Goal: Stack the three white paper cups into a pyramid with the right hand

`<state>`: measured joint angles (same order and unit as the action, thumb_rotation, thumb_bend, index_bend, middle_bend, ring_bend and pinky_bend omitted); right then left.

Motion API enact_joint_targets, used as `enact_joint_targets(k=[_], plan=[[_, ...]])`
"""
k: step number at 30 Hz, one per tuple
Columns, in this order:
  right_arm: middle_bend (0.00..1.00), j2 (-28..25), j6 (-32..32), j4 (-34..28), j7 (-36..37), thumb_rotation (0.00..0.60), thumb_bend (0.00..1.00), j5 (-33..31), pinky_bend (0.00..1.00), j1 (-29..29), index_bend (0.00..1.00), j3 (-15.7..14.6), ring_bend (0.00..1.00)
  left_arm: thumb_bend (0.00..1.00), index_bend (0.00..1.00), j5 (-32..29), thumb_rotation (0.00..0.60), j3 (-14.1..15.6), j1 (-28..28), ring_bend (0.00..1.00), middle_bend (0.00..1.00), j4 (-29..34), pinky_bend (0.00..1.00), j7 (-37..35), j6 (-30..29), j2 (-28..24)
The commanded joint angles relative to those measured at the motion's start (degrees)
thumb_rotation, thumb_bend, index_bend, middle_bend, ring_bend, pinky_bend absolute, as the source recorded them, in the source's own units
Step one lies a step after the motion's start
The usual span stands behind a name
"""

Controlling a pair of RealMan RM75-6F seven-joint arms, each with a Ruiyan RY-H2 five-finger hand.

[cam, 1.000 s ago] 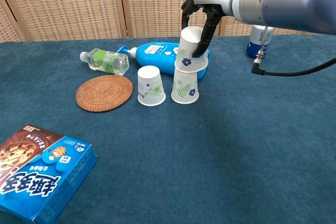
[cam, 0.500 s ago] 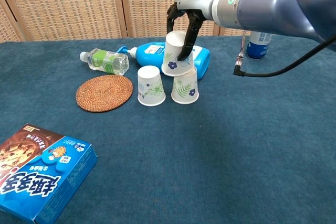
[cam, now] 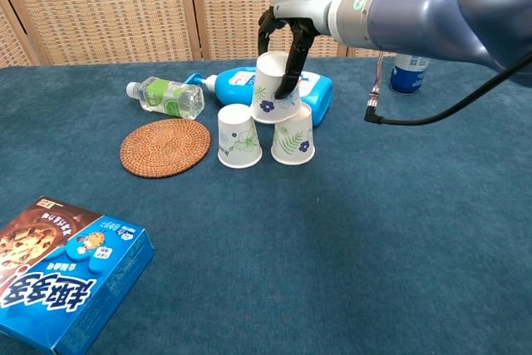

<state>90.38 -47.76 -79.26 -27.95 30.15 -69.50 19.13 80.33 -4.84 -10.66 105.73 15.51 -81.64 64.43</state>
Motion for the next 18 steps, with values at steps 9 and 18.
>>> enact_joint_targets(k=[9, 18], plan=[[0.0, 1.0, 0.0, 0.8, -0.2, 0.6, 0.15, -0.3, 0.07, -1.1, 0.52, -0.1, 0.0, 0.23, 0.07, 0.0, 0.6, 0.1, -0.1, 0.0, 0.0, 0.0, 0.08, -0.2, 0.2, -0.1], [0.0, 1.4, 0.6, 2.3, 0.1, 0.6, 0.15, -0.5, 0.07, -1.5, 0.5, -0.3, 0.0, 0.23, 0.08, -0.1, 0.6, 0.1, -0.2, 0.0, 0.0, -0.1, 0.08, -0.3, 0.4, -0.1]])
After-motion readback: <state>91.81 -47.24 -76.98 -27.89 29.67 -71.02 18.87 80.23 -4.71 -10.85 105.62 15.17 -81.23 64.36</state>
